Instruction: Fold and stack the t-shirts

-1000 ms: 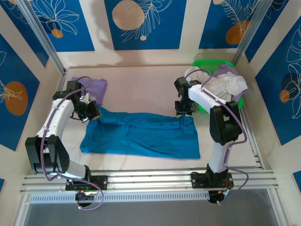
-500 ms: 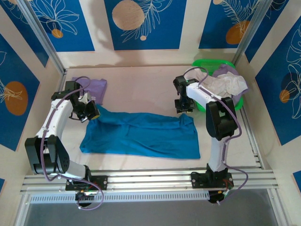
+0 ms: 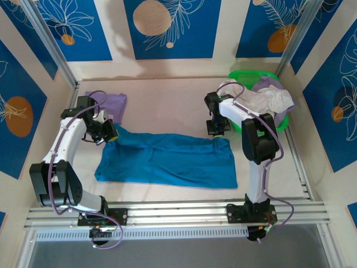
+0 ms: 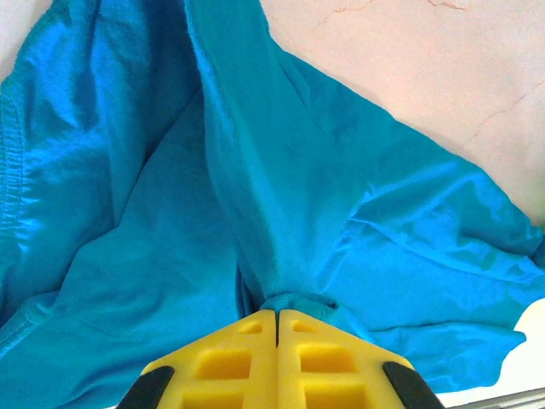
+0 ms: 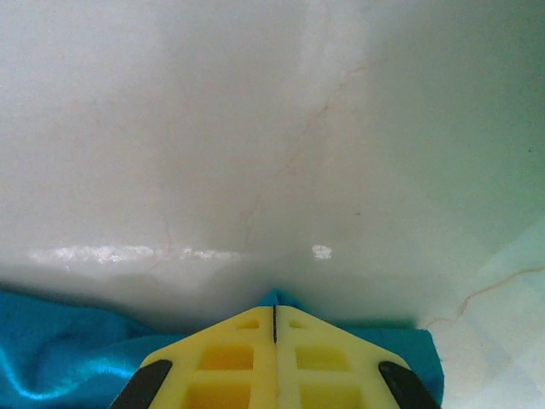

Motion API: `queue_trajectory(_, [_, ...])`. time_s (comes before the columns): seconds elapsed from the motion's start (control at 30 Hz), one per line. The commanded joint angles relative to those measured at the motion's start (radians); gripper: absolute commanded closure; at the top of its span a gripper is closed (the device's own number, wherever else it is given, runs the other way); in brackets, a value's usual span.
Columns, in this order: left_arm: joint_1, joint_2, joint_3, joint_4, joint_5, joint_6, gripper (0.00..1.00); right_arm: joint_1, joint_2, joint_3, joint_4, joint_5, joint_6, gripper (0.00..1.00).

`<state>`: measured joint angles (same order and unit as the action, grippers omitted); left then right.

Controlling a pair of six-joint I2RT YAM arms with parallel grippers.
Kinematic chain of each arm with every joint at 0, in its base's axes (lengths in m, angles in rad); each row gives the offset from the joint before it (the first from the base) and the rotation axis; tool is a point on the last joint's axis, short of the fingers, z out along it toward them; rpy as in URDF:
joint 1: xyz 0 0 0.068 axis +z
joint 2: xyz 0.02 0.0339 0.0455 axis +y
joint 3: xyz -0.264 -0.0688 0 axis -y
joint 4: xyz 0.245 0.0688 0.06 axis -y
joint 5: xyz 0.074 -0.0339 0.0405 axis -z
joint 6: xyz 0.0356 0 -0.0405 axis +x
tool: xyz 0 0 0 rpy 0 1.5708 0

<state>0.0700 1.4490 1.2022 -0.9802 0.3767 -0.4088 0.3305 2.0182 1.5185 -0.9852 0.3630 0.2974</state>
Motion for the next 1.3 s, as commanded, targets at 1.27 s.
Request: queue_trajectory(1.27, [0.057, 0.304, 0.467, -0.096, 0.059, 0.028, 1.00, -0.146, -0.326, -0.110, 0.032, -0.087, 0.032, 1.00])
